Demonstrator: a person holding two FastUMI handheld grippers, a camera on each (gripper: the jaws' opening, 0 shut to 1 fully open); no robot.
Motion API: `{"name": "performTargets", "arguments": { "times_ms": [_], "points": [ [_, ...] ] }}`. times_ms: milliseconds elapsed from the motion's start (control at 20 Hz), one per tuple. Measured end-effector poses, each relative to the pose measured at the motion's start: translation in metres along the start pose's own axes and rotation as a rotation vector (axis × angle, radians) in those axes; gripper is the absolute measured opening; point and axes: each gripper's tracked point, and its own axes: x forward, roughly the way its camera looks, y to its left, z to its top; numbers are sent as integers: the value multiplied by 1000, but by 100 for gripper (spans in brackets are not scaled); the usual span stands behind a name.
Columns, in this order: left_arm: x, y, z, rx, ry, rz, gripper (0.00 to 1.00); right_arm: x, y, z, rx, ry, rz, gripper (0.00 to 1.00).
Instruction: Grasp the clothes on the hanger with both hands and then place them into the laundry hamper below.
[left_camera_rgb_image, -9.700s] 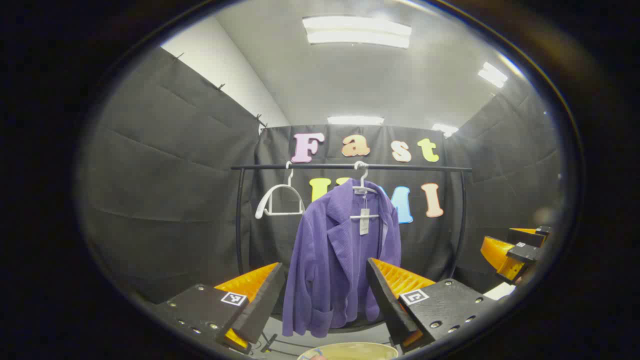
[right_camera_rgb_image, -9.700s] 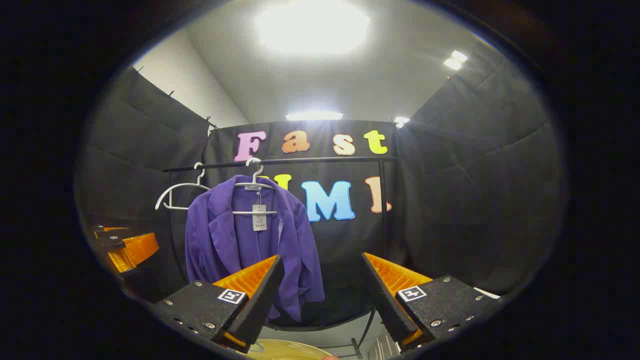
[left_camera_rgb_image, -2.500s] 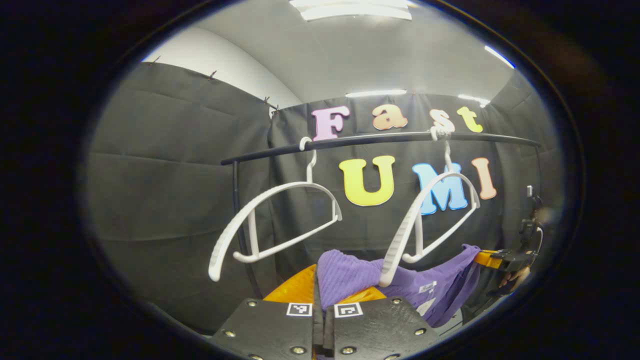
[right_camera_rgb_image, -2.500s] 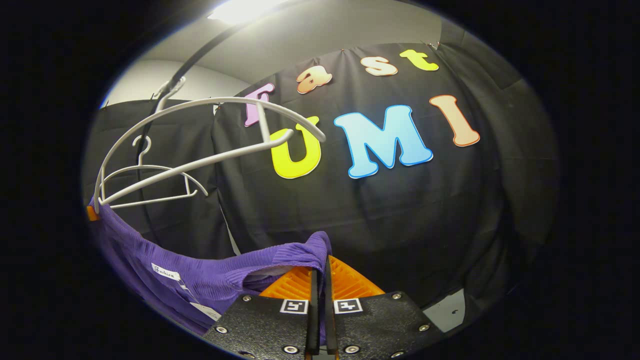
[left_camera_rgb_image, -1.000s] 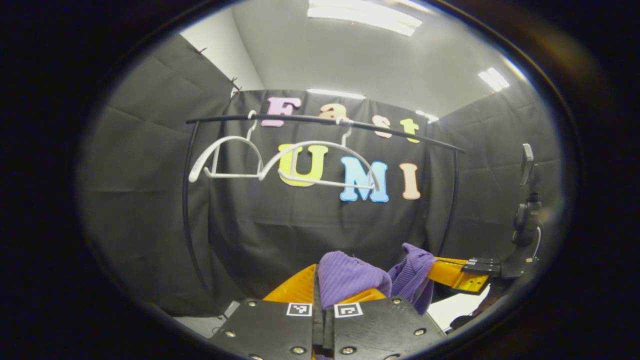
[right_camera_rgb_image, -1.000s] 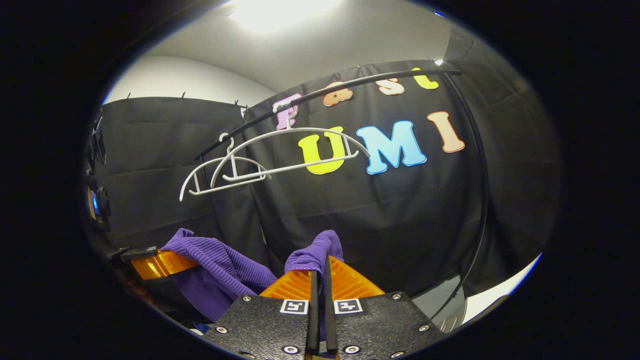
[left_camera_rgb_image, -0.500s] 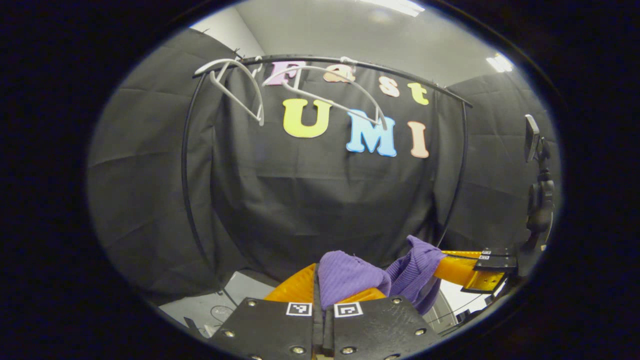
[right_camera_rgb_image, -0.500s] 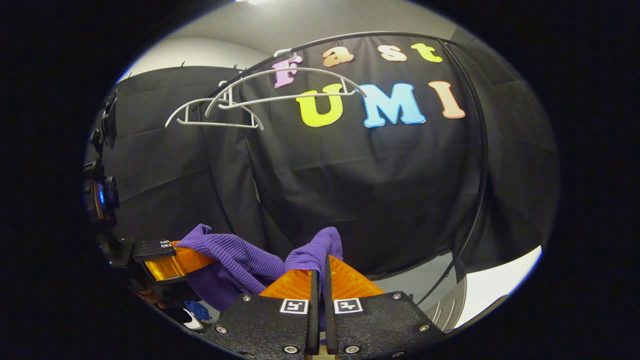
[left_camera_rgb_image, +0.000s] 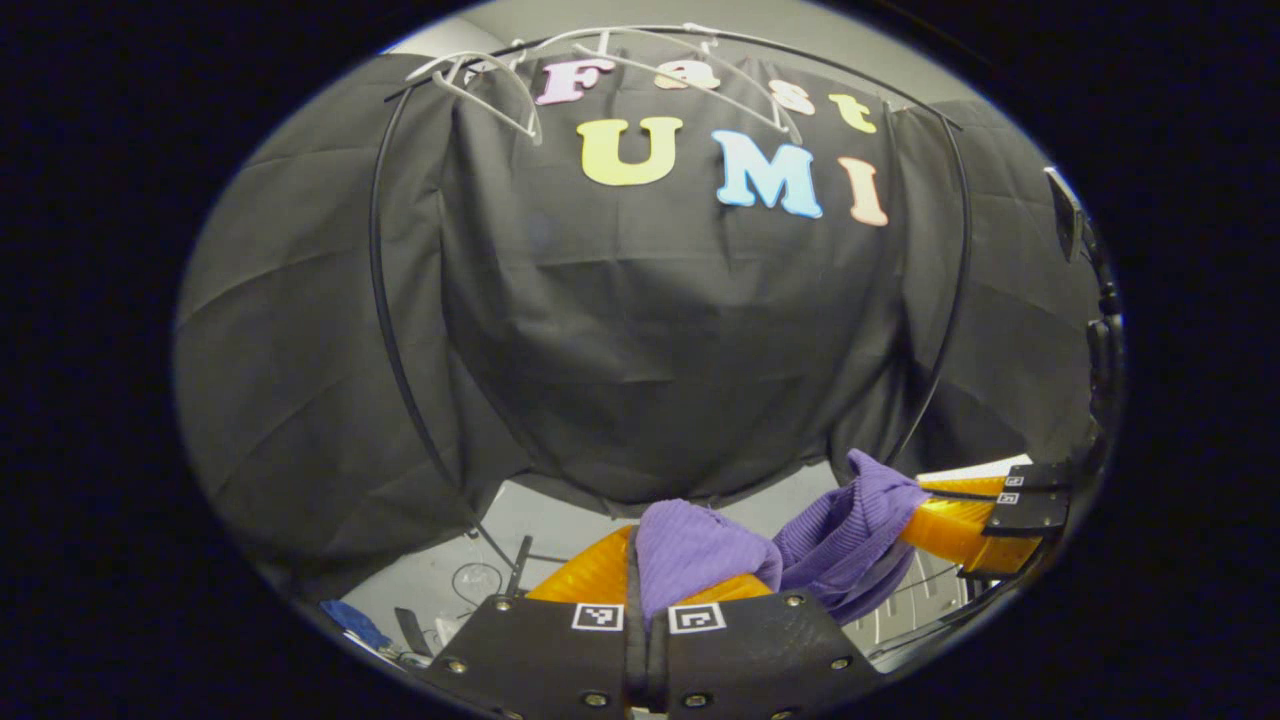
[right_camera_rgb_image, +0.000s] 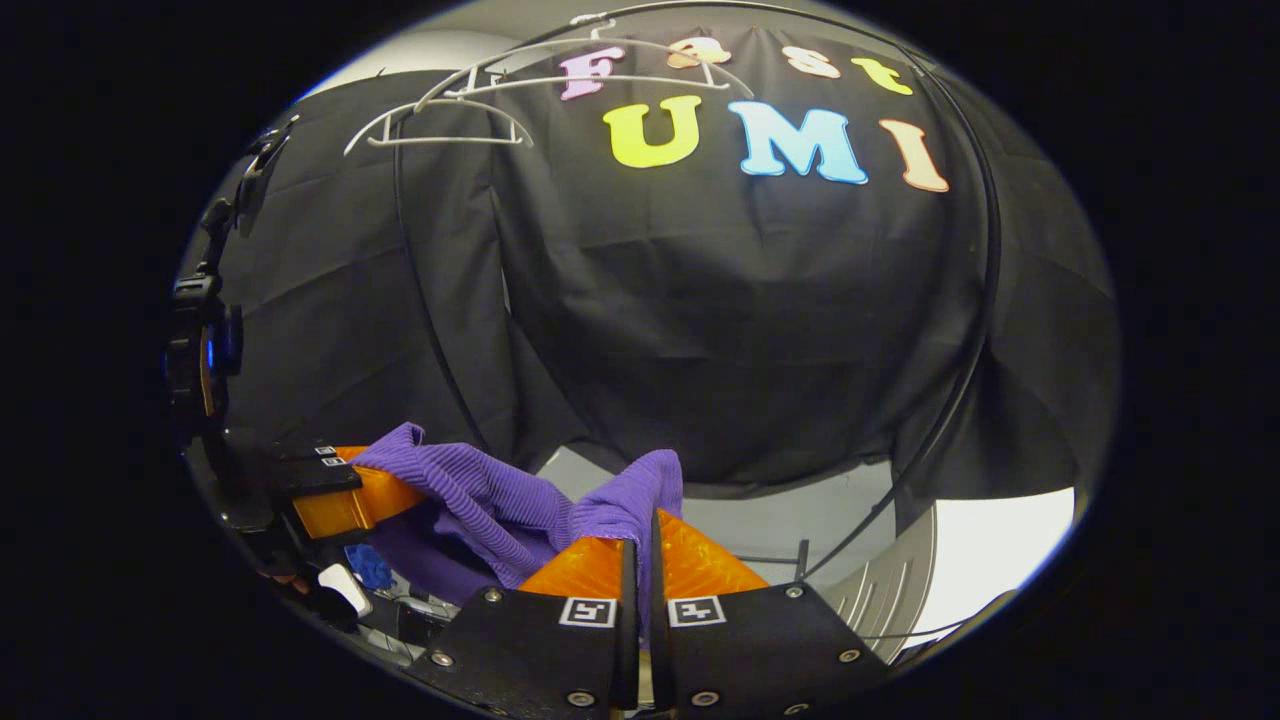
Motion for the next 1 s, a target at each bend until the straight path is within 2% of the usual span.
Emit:
{"name": "performTargets", "arguments": {
  "times_ms": [100, 150, 250, 450, 500, 600, 650, 700, 800, 900, 1000],
  "points": [
    [1, -1, -21, 19, 48, 1, 1, 3, -3, -23, -12, 53, -11, 6],
    [3, -2, -33, 25, 71, -2, 6, 3, -3, -35, -22, 84, -15, 6],
    [3, 2, -54, 33, 112, 5, 2, 1, 0, -63, -48, 145, -17, 6],
    [3, 9, -85, 22, 189, 18, 6, 0, 1, -94, -72, 228, -15, 8],
    [2, 11, -83, 15, 189, 26, 11, -1, 1, -99, -73, 237, -15, 11],
    [-2, 15, -76, 7, 164, 33, 54, -2, 5, -107, -68, 254, 3, 17],
    [-3, 17, -69, 5, 136, 45, 75, -3, 6, -101, -59, 239, 11, 23],
    [-4, 19, -60, 4, 110, 55, 96, -8, 8, -97, -62, 222, 10, 41],
    [-9, 22, -47, 1, 67, 71, 98, -11, 6, -94, -81, 206, -11, 78],
    [-12, 21, -36, 6, 33, 79, 92, -14, 3, -87, -95, 183, -31, 94],
    [-19, 21, -20, 10, -8, 79, 92, -20, -1, -73, -98, 141, -51, 95]
  ]
}}
